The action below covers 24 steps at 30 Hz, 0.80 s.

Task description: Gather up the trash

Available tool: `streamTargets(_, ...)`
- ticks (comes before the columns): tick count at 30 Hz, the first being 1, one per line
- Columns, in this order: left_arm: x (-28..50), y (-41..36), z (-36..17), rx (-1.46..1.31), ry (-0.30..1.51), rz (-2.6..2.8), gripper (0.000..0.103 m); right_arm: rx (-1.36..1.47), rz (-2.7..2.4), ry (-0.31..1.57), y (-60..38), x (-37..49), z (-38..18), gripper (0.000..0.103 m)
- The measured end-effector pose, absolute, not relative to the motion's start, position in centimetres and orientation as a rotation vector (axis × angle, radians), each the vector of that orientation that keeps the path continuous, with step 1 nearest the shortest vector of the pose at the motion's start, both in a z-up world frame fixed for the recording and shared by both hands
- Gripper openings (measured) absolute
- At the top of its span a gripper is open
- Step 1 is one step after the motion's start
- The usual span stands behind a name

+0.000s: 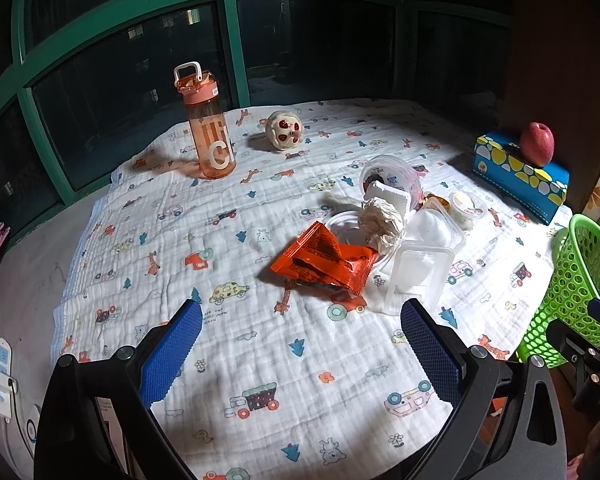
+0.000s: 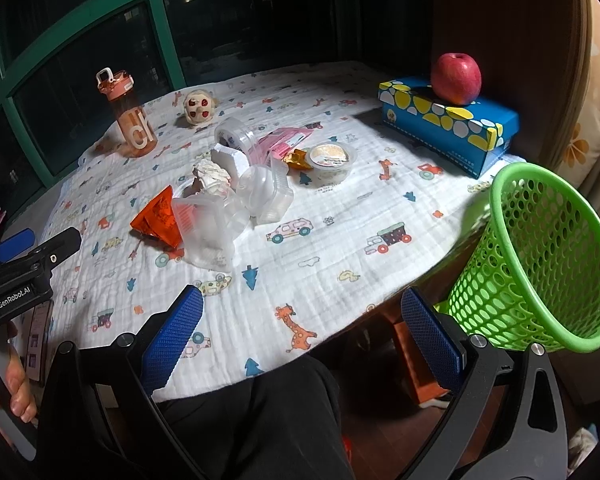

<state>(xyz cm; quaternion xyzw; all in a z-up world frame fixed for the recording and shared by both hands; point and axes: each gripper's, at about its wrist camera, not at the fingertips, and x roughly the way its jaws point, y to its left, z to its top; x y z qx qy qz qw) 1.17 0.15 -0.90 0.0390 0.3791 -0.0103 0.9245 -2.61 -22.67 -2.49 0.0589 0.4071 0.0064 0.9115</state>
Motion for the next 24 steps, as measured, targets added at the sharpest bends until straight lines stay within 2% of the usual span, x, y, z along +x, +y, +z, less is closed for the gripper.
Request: streamTargets(24, 3.0, 1.2, -0.7, 0.080, 0.792, -0.001, 0.096, 0.106, 0.028, 0.855, -22.1, -0.9, -2.8, 0.098)
